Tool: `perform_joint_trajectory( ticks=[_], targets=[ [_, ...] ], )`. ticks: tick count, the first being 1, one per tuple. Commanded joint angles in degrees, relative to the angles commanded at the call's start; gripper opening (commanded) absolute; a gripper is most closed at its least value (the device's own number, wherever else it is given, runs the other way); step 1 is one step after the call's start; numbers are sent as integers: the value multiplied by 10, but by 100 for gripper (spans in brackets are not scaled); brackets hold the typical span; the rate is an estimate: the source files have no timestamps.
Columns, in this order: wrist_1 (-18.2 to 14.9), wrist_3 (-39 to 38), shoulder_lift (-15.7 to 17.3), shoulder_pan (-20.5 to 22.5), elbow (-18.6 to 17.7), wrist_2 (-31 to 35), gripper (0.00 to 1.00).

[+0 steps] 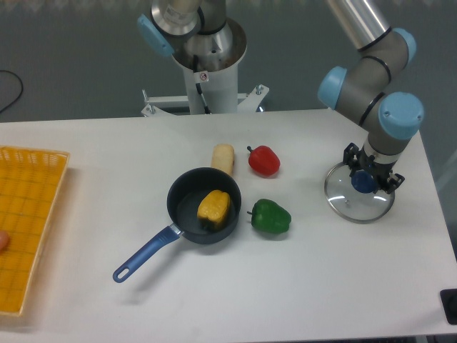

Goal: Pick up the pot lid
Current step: 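Lift the glass lid by its knob and pull it toward the pan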

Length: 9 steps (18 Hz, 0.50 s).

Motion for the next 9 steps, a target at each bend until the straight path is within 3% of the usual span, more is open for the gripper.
perform_joint_trajectory(
  ticks=[7, 9],
  targets=[
    [-6, 1, 5, 0, 12, -1, 58],
    [-31, 0, 8, -3, 27, -1, 58]
  ],
)
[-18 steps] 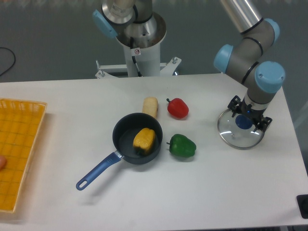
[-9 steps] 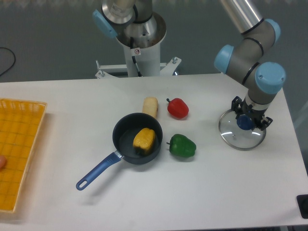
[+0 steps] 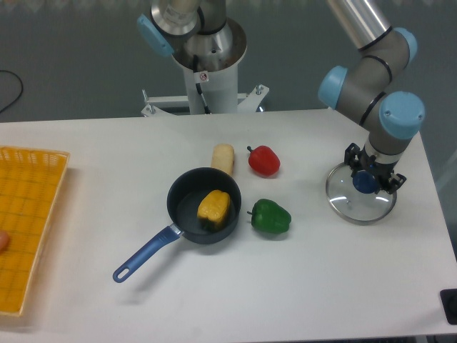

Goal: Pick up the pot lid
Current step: 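Lift the glass lid by its knob and pull it toward the pan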

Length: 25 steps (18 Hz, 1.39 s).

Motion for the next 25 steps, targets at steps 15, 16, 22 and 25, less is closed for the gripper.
perform_joint_trajectory(
  ticks=[15, 16, 22, 25],
  targets=[
    [-116, -75, 47, -56, 44, -16, 58],
    [-121, -90, 48, -63, 44, -15, 58],
    [-122, -103, 47, -76, 50, -11, 58],
    [-123, -98, 49, -74, 49, -11, 58]
  ],
)
